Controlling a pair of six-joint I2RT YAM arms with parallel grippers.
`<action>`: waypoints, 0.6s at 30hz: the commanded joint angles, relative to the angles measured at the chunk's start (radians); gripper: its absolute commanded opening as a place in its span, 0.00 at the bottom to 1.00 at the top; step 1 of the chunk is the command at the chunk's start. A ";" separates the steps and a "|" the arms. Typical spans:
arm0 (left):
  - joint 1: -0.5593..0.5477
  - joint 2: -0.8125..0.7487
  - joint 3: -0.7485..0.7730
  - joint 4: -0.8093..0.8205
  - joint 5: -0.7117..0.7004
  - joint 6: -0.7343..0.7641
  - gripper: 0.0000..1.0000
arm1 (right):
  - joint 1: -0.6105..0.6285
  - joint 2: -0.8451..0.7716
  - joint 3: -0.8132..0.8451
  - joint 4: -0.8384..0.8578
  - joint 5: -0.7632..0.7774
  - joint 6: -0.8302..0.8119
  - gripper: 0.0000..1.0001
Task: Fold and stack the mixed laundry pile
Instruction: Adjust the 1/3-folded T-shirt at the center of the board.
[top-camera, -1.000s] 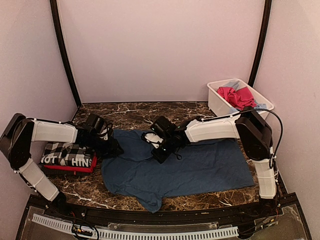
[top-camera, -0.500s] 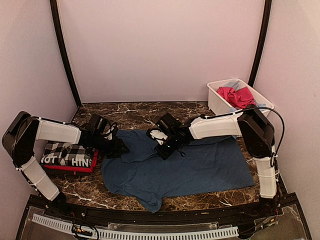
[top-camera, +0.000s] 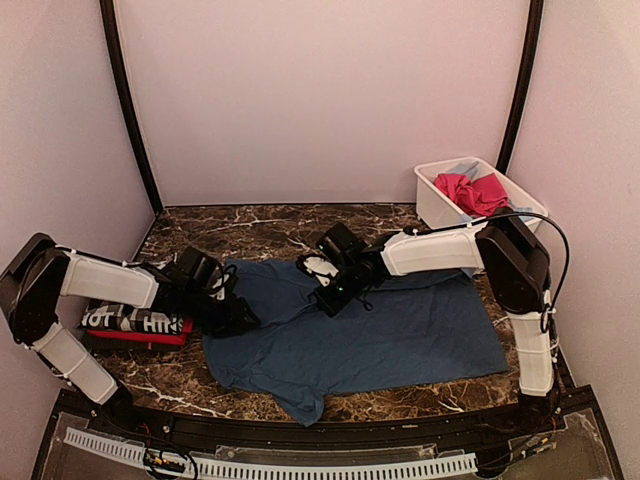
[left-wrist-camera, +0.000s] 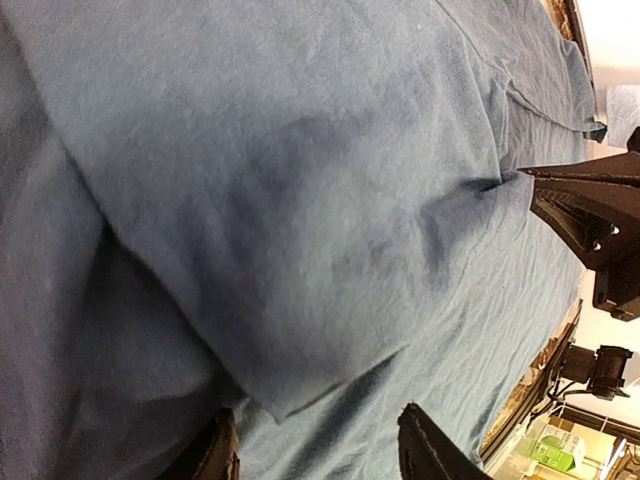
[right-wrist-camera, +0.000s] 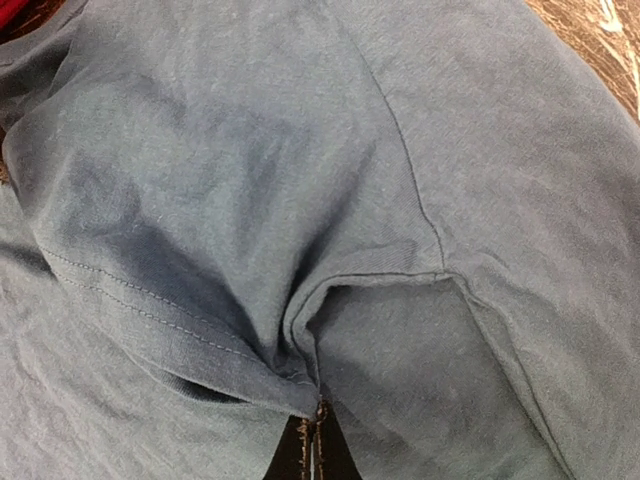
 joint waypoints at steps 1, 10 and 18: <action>-0.007 -0.057 -0.053 0.090 -0.010 -0.075 0.54 | -0.006 -0.008 0.008 0.027 -0.022 0.014 0.00; -0.019 0.007 0.012 0.202 0.072 -0.080 0.53 | -0.006 -0.004 0.017 0.020 -0.014 0.013 0.00; -0.024 -0.062 0.085 0.139 0.108 -0.089 0.52 | -0.007 0.004 0.045 0.008 -0.003 0.005 0.00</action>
